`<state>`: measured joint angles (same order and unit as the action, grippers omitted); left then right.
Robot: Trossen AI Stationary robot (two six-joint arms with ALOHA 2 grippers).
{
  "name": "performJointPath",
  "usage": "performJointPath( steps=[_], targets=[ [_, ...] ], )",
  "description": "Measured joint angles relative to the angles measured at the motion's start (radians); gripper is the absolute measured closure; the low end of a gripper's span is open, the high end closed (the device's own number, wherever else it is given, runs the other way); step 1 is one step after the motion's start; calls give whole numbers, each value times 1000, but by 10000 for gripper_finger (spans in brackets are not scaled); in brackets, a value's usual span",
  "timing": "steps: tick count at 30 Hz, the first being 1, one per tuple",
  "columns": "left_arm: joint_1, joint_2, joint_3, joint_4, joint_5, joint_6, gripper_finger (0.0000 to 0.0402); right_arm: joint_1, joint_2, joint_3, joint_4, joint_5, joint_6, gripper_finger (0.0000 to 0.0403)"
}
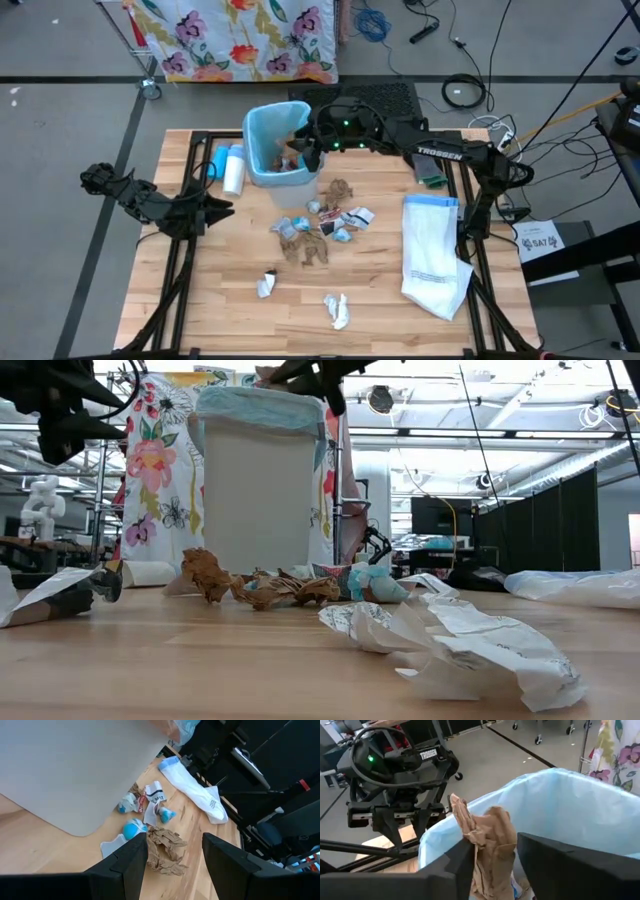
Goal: Place trash/remove bag and relplace
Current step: Put the brown napkin into the white trash bin, then put the blue trash bag bag into the white trash bin
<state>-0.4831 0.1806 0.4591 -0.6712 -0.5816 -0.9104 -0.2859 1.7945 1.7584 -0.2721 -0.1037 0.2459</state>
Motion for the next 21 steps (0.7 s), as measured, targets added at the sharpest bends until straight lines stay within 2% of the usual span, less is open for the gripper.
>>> performJointPath(
  steps=[7, 11, 14, 19, 21],
  targets=[
    [0, 0, 0, -3, 0, 34, 210, -3, -16, 0, -1, 29, 26, 218],
    [0, 0, 0, -3, 0, 34, 210, 2, -9, 0, -43, 37, 30, 216],
    [0, 0, 0, -4, 0, 35, 210, 5, -9, 0, -38, 150, 100, 221],
    [0, 0, 0, -25, 0, 36, 210, 13, -9, 0, 44, 153, 100, 226],
    [0, 0, 0, -31, 0, 40, 210, 21, -9, 0, 43, 115, 96, 227]
  ],
)
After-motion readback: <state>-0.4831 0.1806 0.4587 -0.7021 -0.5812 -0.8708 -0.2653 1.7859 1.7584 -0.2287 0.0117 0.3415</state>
